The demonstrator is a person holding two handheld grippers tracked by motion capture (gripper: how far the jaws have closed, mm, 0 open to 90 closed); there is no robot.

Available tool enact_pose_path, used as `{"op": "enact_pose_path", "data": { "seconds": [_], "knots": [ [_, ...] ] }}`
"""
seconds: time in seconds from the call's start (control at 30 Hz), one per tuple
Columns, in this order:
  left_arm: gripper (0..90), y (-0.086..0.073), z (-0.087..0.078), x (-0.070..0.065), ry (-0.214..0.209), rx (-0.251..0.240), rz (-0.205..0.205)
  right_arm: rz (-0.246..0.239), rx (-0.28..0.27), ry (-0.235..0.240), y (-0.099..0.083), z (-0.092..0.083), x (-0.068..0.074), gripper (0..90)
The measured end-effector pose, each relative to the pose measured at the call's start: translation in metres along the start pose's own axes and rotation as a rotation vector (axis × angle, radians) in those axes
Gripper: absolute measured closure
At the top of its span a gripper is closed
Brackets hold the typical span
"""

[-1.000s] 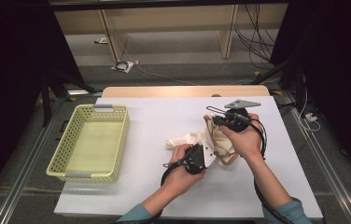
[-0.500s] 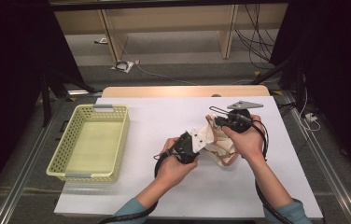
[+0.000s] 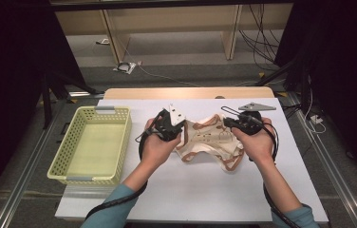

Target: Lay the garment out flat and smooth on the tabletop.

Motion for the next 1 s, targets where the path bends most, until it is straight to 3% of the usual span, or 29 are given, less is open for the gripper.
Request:
{"op": "enact_pose_path", "data": {
  "seconds": [0.33, 0.87, 0.93, 0.97, 1.0],
  "knots": [
    [88.1, 0.009, 0.026, 0.023, 0.017, 0.047, -0.060, 0.028, 0.023, -0.004, 0.002, 0.016, -0.011, 87.1],
    [87.6, 0.011, 0.071, 0.036, 0.057, 0.134, -0.083, 0.040, 0.088, -0.034, 0.006, 0.051, -0.033, 86.9],
    [85.9, 0.011, 0.075, 0.039, 0.088, 0.130, -0.102, 0.037, 0.075, -0.038, 0.009, 0.056, -0.036, 86.0],
    [79.8, 0.012, 0.076, 0.041, 0.135, 0.128, -0.119, 0.029, 0.061, -0.043, 0.012, 0.059, -0.038, 83.9],
    [68.1, 0.014, 0.078, 0.043, 0.212, 0.139, -0.126, 0.018, 0.040, -0.065, 0.015, 0.063, -0.041, 77.4]
  ]
}}
Point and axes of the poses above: each handheld gripper's, and its own axes: z roughly forward along the jaws, y roughly out of its top, x roughly to its left, the point moved 1 cm from there along z, roughly forward along the jaws, and after that the axes turned 3 degrees about x, right-handed, at the moved point
